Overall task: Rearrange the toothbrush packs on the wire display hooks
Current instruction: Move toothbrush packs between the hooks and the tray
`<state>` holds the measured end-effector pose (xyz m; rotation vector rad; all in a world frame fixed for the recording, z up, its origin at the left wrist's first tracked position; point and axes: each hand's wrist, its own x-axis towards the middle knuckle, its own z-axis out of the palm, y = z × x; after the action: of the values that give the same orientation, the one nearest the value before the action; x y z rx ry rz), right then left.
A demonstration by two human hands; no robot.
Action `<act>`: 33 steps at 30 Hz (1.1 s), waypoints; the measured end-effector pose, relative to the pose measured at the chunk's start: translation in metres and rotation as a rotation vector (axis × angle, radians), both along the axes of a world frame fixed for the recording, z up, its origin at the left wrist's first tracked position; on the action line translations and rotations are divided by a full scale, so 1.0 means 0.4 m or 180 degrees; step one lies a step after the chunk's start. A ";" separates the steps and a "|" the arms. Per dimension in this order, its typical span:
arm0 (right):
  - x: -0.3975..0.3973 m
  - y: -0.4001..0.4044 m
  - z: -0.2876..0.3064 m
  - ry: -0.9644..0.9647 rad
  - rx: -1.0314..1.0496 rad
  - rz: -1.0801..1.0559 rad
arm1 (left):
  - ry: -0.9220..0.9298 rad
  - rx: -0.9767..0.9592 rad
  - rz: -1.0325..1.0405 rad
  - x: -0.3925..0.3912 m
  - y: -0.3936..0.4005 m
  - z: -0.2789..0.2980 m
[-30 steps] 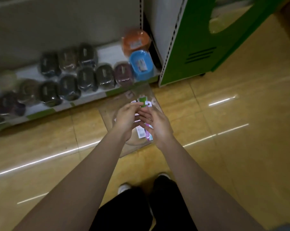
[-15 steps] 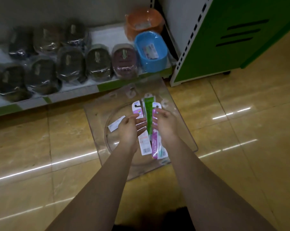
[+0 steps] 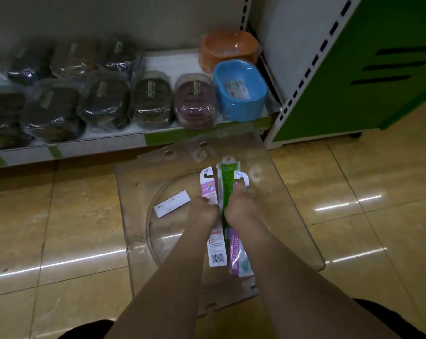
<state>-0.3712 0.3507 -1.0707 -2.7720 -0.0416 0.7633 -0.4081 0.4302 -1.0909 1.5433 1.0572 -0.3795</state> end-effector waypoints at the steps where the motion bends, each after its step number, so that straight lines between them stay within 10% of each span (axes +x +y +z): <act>1: -0.004 -0.003 -0.009 0.0044 0.0031 0.0006 | 0.0059 0.0117 -0.0156 -0.002 -0.010 -0.003; 6: -0.038 -0.033 -0.025 0.0131 -0.0065 0.0224 | 0.0218 0.1279 -0.1076 -0.017 -0.036 -0.008; 14: -0.013 0.016 0.005 -0.0554 -0.0306 0.0546 | 0.0104 0.1154 -0.0636 -0.019 -0.011 -0.007; 24: 0.019 0.072 0.015 0.0590 0.2217 -0.1138 | -0.0590 0.0083 0.0449 0.004 0.056 0.051; 33: 0.065 0.088 0.126 0.0545 0.2910 -0.1039 | -0.1327 -0.0404 0.0547 0.028 0.118 0.164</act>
<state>-0.3451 0.3860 -1.0204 -1.7872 0.0761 0.6622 -0.3970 0.4774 -1.0254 1.3316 0.8120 -0.0015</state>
